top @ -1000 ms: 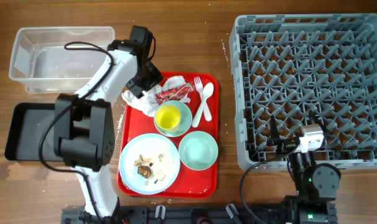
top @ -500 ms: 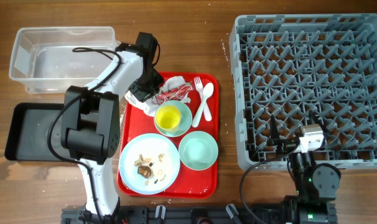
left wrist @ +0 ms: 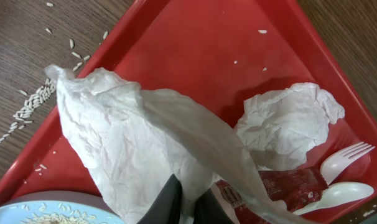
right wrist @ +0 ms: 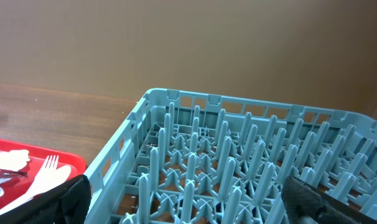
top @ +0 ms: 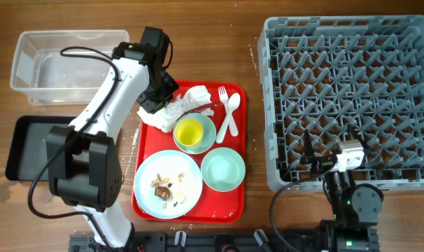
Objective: Sort waste into correct bins and load items into the dishwasher rack
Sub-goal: 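Grasp the crumpled white napkin with the left gripper and lift, then carry the napkin left and drop it into the clear plastic bin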
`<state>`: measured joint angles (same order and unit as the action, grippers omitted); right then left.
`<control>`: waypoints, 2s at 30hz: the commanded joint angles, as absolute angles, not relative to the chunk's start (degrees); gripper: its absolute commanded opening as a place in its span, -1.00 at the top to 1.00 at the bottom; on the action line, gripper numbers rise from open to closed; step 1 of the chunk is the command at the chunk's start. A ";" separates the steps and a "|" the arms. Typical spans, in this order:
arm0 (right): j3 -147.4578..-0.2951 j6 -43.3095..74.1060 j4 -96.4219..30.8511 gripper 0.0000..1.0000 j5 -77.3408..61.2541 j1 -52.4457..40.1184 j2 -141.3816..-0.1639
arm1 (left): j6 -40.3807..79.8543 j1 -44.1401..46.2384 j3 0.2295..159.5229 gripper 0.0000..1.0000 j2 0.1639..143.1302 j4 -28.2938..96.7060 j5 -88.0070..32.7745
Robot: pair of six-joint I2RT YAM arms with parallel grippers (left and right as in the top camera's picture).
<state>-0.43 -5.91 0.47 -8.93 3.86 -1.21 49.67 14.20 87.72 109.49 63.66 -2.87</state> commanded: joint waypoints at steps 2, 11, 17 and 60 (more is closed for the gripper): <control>-0.30 -6.46 0.64 -0.99 -8.62 4.14 -0.80 | 49.95 14.26 88.25 0.92 108.84 63.90 -0.97; -0.30 -6.46 0.64 -0.99 -8.62 4.14 -0.80 | 49.95 8.82 88.64 0.92 101.34 63.02 2.52; -0.30 -6.46 0.64 -0.99 -8.62 4.14 -0.80 | 49.95 3.68 88.64 0.92 96.03 57.87 4.49; -0.30 -6.48 0.64 -0.99 -8.62 4.14 -0.80 | 34.06 18.41 88.49 -0.76 112.49 51.07 -3.38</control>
